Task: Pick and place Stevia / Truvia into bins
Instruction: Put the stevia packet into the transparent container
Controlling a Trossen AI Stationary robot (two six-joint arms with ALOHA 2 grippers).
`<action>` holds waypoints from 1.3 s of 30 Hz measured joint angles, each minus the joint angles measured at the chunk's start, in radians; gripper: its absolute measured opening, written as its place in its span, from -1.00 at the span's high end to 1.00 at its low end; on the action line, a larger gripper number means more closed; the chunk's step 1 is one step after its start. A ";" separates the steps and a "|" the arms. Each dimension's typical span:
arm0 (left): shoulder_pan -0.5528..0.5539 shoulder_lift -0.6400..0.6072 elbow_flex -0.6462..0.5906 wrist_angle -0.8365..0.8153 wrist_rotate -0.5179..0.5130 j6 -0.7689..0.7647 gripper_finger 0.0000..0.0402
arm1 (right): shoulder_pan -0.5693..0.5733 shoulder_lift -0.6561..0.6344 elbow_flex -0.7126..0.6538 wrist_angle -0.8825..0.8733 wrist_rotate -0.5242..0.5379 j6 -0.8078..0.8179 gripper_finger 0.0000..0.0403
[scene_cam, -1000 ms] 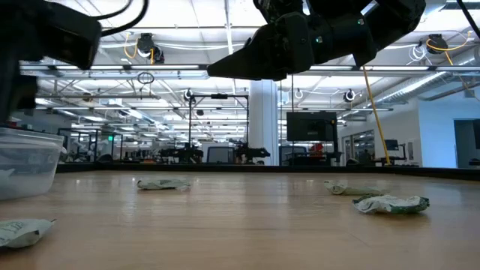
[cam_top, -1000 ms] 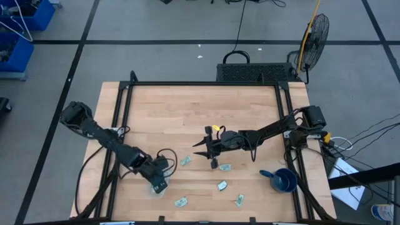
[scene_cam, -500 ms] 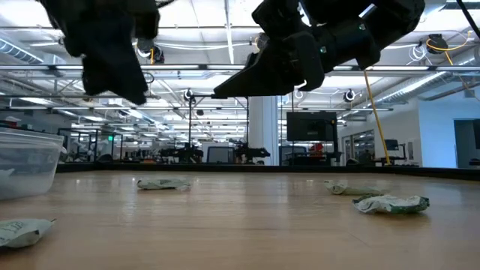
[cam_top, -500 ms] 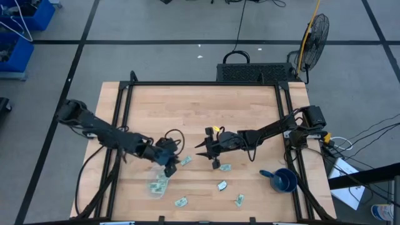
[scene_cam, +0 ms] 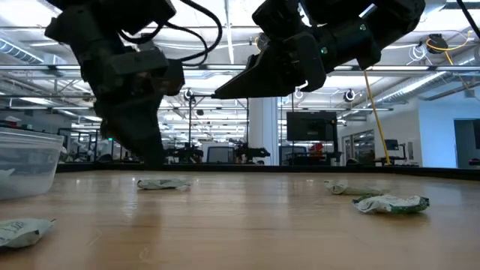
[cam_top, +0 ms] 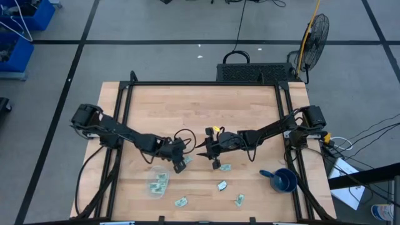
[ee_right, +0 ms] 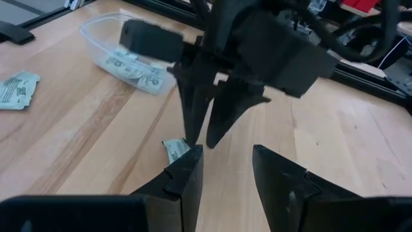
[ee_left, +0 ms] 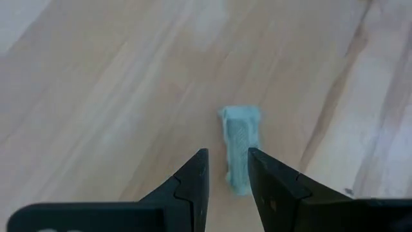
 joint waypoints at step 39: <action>-0.258 -0.364 0.000 -0.297 0.115 0.139 0.99 | -0.011 0.000 0.000 -0.057 0.001 0.015 0.35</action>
